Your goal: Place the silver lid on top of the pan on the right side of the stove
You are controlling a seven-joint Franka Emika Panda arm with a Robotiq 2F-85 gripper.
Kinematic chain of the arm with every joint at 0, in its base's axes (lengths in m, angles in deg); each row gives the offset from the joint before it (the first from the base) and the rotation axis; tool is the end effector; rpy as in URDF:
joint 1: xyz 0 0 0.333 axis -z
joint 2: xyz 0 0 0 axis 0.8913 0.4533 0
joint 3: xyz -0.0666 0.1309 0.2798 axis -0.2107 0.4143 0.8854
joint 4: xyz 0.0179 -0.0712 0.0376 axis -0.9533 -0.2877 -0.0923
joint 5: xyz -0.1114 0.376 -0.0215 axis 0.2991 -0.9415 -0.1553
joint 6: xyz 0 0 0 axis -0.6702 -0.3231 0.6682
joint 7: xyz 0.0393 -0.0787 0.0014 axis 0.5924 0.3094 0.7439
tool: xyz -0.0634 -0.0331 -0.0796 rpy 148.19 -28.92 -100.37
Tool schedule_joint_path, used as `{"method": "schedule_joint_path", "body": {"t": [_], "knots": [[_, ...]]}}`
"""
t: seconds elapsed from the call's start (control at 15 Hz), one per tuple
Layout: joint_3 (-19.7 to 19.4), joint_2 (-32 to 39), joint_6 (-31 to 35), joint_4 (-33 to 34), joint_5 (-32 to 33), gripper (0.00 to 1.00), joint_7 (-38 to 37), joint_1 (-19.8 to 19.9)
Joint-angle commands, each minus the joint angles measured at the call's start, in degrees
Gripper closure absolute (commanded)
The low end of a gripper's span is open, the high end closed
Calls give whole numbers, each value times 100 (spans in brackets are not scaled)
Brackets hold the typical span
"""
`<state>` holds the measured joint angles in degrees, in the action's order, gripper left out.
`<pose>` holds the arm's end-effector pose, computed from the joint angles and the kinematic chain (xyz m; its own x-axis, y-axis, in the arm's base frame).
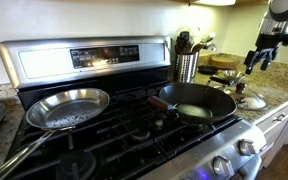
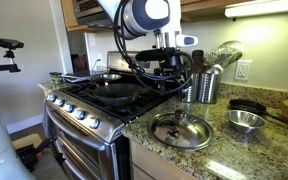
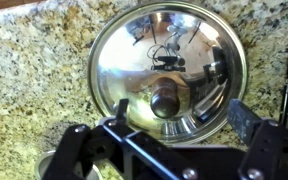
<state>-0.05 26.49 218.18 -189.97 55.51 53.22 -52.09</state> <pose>0.4671 -0.1927 0.3411 0.9852 -0.1431 0.0944 -0.1527 -0.9828 0.1037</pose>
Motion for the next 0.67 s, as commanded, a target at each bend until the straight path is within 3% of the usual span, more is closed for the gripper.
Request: {"method": "schedule_joint_path", "body": {"t": [0.0,0.6], "knots": [[-39,600,122,393,-58,0,-135,57],[39,1719,273,1058,-606,0,-126,104]]}}
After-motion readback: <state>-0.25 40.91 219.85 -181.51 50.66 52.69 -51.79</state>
